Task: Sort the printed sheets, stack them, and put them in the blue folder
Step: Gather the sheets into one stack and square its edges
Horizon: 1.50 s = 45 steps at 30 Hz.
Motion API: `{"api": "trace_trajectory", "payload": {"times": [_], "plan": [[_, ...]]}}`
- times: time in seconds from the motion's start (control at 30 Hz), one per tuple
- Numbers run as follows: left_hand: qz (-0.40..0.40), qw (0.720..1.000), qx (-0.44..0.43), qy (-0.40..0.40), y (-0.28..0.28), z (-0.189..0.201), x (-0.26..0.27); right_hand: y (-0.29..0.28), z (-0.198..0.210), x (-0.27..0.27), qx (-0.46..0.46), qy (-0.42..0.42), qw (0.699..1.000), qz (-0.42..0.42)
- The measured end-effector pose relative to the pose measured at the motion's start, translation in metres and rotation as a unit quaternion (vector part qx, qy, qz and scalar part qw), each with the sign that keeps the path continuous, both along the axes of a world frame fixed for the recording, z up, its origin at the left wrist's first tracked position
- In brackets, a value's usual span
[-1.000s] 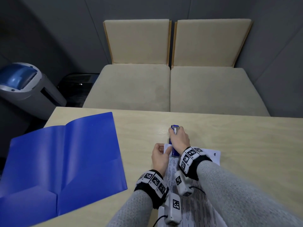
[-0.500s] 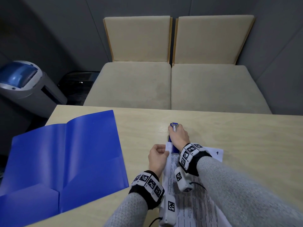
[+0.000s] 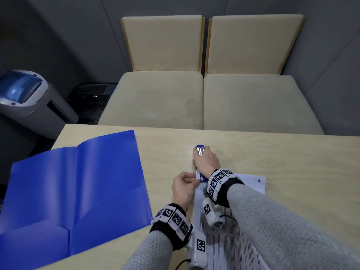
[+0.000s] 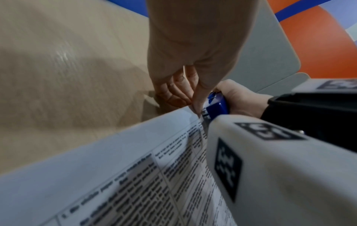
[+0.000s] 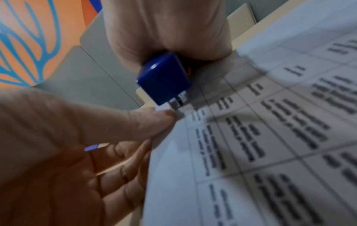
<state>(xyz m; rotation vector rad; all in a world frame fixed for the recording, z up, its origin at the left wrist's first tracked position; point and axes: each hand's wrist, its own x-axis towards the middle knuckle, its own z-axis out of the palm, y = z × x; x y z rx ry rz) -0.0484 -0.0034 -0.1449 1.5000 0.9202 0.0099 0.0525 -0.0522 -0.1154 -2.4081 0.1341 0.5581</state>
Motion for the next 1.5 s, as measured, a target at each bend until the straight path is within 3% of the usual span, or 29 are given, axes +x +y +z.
{"api": "trace_trajectory", "payload": {"times": [0.17, 0.33, 0.53, 0.87, 1.07, 1.13, 1.2, 1.3, 1.37, 1.4, 1.43, 1.5], "plan": [[-0.022, 0.999, -0.033, -0.021, 0.002, -0.004, -0.001, 0.001, -0.001, -0.001, -0.012, -0.024, 1.000, 0.006], [-0.128, 0.979, -0.144, -0.070, 0.005, 0.010, -0.004, -0.003, 0.003, -0.002, -0.009, -0.039, 0.999, 0.001], [-0.178, 0.968, -0.162, -0.064, 0.010, 0.019, 0.000, -0.002, 0.006, -0.004, -0.002, -0.046, 0.999, 0.010], [-0.145, 0.982, -0.078, -0.091, 0.002, 0.005, 0.000, 0.000, 0.001, -0.003, 0.046, -0.061, 0.997, 0.002], [-0.183, 0.978, -0.075, -0.069, 0.002, 0.012, -0.001, -0.005, -0.001, -0.004, 0.024, -0.068, 0.997, 0.003], [-0.191, 0.976, -0.083, -0.071, 0.003, 0.013, -0.002, -0.008, -0.001, -0.002, 0.066, -0.068, 0.995, -0.011], [-0.199, 0.978, -0.042, -0.054, 0.002, 0.009, -0.004, -0.014, 0.001, 0.004, 0.154, -0.081, 0.981, -0.083], [-0.173, 0.984, 0.048, -0.010, -0.005, 0.004, -0.009, -0.038, 0.017, 0.020, 0.286, -0.083, 0.919, -0.257], [-0.133, 0.990, 0.039, 0.010, -0.011, 0.004, -0.015, -0.069, 0.027, 0.032, 0.379, -0.074, 0.863, -0.326], [-0.116, 0.993, 0.008, 0.008, -0.013, 0.003, -0.017, -0.088, 0.029, 0.038, 0.398, -0.084, 0.850, -0.334], [-0.105, 0.994, -0.025, -0.001, -0.014, 0.004, -0.021, -0.110, 0.029, 0.043, 0.383, -0.094, 0.860, -0.325], [-0.098, 0.993, -0.070, -0.014, -0.016, 0.012, -0.027, -0.155, 0.025, 0.043, 0.258, -0.104, 0.922, -0.270]]}}
